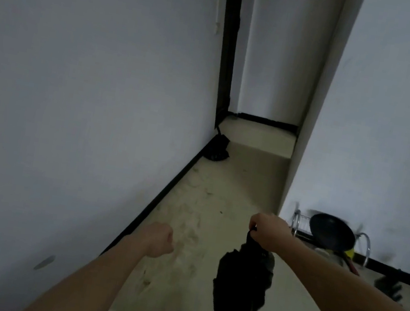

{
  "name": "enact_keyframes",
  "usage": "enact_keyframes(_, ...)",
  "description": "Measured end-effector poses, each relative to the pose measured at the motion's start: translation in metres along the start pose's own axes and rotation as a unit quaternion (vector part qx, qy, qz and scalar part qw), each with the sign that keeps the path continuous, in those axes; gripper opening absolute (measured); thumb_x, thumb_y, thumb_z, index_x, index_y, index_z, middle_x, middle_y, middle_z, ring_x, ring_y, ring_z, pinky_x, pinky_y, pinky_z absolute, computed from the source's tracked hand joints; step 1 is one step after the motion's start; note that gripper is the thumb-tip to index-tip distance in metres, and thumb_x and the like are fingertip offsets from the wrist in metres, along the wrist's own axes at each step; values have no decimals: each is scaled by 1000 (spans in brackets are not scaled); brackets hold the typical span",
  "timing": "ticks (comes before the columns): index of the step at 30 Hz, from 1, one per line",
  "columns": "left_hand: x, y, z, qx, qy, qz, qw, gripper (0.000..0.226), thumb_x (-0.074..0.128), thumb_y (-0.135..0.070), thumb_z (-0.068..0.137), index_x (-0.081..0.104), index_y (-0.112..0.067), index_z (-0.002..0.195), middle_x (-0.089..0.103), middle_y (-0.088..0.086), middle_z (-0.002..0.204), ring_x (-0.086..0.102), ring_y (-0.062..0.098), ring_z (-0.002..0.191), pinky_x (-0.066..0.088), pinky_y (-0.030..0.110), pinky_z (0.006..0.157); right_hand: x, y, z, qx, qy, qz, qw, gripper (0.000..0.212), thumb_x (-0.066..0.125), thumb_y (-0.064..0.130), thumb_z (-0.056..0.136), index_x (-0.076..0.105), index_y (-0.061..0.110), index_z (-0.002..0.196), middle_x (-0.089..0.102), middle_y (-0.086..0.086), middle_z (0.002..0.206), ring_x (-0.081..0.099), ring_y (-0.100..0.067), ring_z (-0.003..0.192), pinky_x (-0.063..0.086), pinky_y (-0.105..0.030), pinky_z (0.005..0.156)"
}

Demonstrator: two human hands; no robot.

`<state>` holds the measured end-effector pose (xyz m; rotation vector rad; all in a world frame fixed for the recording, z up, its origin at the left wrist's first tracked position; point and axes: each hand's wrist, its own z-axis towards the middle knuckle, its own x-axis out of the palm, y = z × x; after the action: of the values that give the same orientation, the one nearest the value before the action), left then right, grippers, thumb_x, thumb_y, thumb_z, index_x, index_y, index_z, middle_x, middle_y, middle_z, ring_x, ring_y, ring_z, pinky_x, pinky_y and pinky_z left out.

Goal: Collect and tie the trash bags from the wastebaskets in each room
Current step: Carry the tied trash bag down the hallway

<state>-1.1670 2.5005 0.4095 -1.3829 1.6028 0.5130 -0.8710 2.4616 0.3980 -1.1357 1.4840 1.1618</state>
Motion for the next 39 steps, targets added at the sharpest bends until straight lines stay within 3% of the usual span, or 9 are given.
enact_keyframes(5, -67, 37, 134, -17, 20, -35, 999, 40, 51, -27, 94, 56, 2, 121, 57, 18, 126, 55, 30, 115, 45, 32, 96, -15, 2, 158, -13, -3, 0, 1000, 16, 57, 28, 87, 68, 25, 98, 68, -1, 102, 63, -22, 90, 50, -29, 71)
enact_keyframes(8, -106, 53, 220, -2, 5, -43, 999, 37, 52, -24, 93, 58, 6, 114, 59, 20, 120, 57, 32, 112, 47, 34, 91, -14, -4, 246, 6, -6, 12, 1000, 16, 57, 27, 87, 68, 25, 98, 67, 0, 102, 63, -21, 90, 51, -30, 73)
enact_keyframes(11, -158, 66, 302, 13, 21, -35, 999, 23, 51, -24, 93, 61, -4, 99, 61, 14, 107, 58, 24, 99, 46, 28, 75, -26, -12, 333, 42, 14, 27, 999, 16, 58, 26, 87, 69, 24, 99, 68, 1, 102, 63, -19, 90, 51, -29, 73)
enact_keyframes(13, -204, 72, 357, 20, 12, -22, 999, 22, 50, -24, 94, 60, -7, 102, 60, 12, 108, 56, 20, 95, 44, 26, 76, -45, -16, 394, 59, 11, 45, 997, 14, 59, 25, 86, 69, 24, 96, 69, 2, 99, 63, -17, 87, 51, -29, 70)
enact_keyframes(16, -260, 75, 430, 26, 0, -10, 1000, 14, 52, -26, 93, 52, -15, 85, 56, 3, 93, 56, 20, 93, 46, 26, 74, -74, -23, 465, 66, 0, 60, 996, 14, 60, 28, 87, 69, 24, 97, 69, 2, 96, 62, -18, 84, 52, -30, 70)
enact_keyframes(19, -300, 68, 505, 39, 0, 3, 999, 18, 53, -28, 92, 55, -12, 98, 58, 6, 101, 58, 22, 97, 47, 29, 82, -86, -34, 541, 68, 1, 74, 995, 15, 59, 28, 89, 69, 22, 98, 68, 0, 97, 59, -17, 81, 50, -29, 68)
enact_keyframes(25, -346, 64, 666, 23, 38, 21, 999, 14, 51, -25, 93, 56, -12, 96, 60, 10, 109, 60, 22, 101, 47, 29, 84, -65, -59, 708, 48, 35, 100, 993, 16, 59, 25, 91, 69, 18, 100, 67, -1, 104, 57, -15, 83, 44, -25, 68)
enact_keyframes(30, -402, 61, 805, -23, 38, -4, 999, 34, 52, -29, 94, 56, -6, 118, 56, 9, 125, 56, 23, 112, 47, 32, 97, -54, -89, 862, 42, 85, 135, 986, 19, 61, 25, 90, 69, 16, 104, 66, -2, 111, 62, -20, 99, 52, -29, 83)
enact_keyframes(39, -488, 68, 983, -62, 32, -46, 996, 26, 53, -35, 92, 57, -17, 111, 57, 3, 118, 57, 20, 104, 46, 29, 88, -74, -114, 1078, 49, 133, 169, 975, 17, 68, 20, 83, 70, 13, 98, 65, -5, 111, 62, -21, 98, 50, -26, 84)
